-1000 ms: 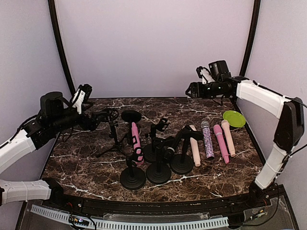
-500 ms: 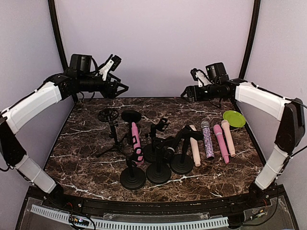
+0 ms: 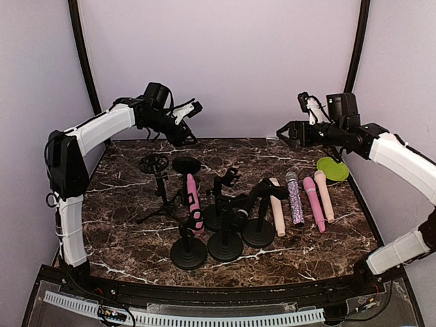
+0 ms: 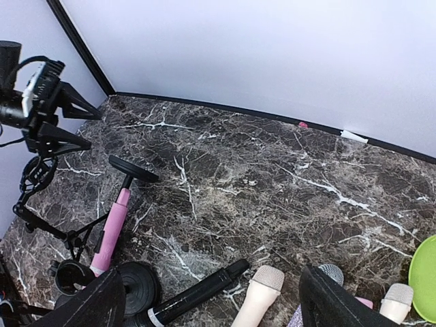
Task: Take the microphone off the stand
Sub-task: Pick up the microphone stand with the microphone from the center of the board.
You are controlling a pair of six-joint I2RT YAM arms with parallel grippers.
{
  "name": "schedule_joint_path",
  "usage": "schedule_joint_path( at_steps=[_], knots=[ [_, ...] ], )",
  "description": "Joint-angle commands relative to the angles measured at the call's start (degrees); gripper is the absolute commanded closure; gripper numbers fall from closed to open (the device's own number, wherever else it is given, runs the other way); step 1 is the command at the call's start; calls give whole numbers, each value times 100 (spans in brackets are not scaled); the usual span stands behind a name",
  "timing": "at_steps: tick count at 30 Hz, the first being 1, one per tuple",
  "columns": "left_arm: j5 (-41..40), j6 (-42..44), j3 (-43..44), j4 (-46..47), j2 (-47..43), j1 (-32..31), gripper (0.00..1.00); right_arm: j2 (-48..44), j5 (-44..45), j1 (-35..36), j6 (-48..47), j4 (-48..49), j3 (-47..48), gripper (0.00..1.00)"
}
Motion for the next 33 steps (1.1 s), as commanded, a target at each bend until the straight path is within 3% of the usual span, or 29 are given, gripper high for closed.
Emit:
schedule_joint_path(
  at_steps=[1, 17, 25, 33],
  knots=[
    [39, 585, 586, -693, 502, 148, 39, -371, -72, -109, 161, 290, -380, 10],
    [-101, 1089, 581, -847, 1465, 225, 23, -580, -85, -331, 469, 579, -1022, 9],
    [-229, 1153, 572, -752, 1641, 225, 40, -538, -91, -400, 546, 672, -1159, 9],
    [-349, 1188, 579, -844, 1685, 296, 63, -618, -99, -493, 599, 727, -1311, 9]
  ],
)
